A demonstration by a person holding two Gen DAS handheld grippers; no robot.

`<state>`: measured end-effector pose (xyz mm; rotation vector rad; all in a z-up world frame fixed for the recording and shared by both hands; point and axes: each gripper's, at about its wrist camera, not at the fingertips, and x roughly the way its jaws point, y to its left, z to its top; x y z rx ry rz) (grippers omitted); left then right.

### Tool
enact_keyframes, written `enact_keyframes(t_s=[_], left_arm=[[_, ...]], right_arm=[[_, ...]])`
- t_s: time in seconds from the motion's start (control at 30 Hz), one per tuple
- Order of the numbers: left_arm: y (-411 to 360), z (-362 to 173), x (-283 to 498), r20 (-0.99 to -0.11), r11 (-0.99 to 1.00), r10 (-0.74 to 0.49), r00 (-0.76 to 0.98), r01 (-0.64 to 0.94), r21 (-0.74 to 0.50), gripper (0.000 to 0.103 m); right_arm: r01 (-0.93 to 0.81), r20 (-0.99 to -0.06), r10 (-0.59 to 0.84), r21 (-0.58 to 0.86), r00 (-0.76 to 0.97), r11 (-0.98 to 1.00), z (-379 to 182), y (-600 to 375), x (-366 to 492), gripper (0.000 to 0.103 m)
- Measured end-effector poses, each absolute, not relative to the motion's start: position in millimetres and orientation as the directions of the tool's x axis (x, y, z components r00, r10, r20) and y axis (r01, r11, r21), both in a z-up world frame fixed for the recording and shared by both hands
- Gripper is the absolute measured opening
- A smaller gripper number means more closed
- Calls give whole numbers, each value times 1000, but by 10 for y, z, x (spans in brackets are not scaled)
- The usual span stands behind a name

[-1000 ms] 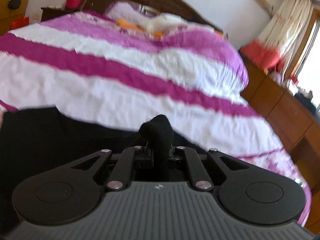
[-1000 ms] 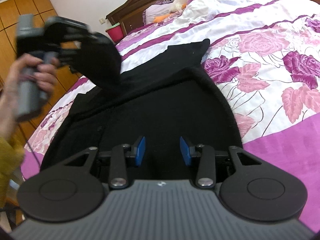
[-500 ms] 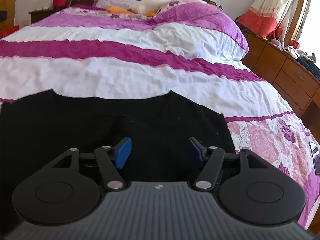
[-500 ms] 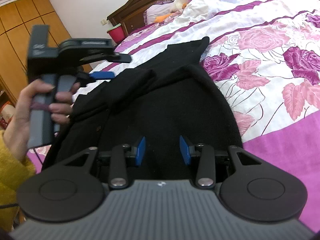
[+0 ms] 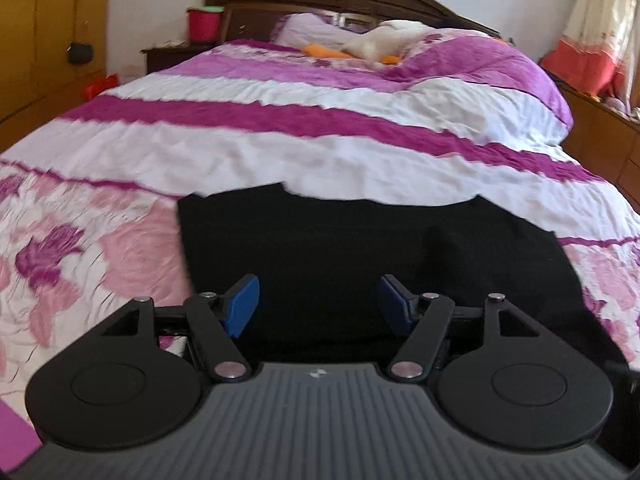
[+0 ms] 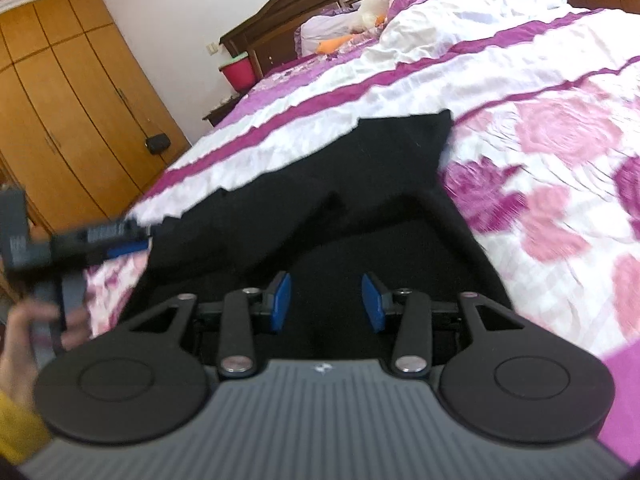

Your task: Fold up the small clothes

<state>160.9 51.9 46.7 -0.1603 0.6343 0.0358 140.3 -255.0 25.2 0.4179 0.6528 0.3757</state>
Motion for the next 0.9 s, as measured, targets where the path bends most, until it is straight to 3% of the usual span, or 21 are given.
enact_keyframes(t_s=[0.27, 0.5, 0.77, 0.8, 0.83, 0.9], left_arm=[[727, 287, 1641, -613, 982, 19, 790, -131, -139, 72], [729, 187, 1699, -635, 983, 27, 772, -136, -125, 73], [767, 120, 1708, -639, 982, 34, 769, -144, -121, 73], [768, 115, 1710, -640, 982, 36, 768, -145, -120, 74], [768, 117, 1712, -640, 982, 37, 767, -146, -118, 74], [762, 128, 1710, -640, 983, 40, 768, -144, -112, 74]], right_arm=[[-155, -481, 527, 618, 701, 771, 149, -2323, 1897, 43], [-131, -521, 518, 608, 678, 783, 53, -2053, 2081, 43], [-127, -491, 543, 651, 681, 749, -45, -2066, 2150, 41], [-138, -493, 544, 642, 679, 754, -39, -2071, 2150, 31], [-162, -503, 550, 622, 667, 766, -21, -2060, 2168, 4], [-188, -517, 548, 592, 658, 784, 61, -2078, 2212, 6]])
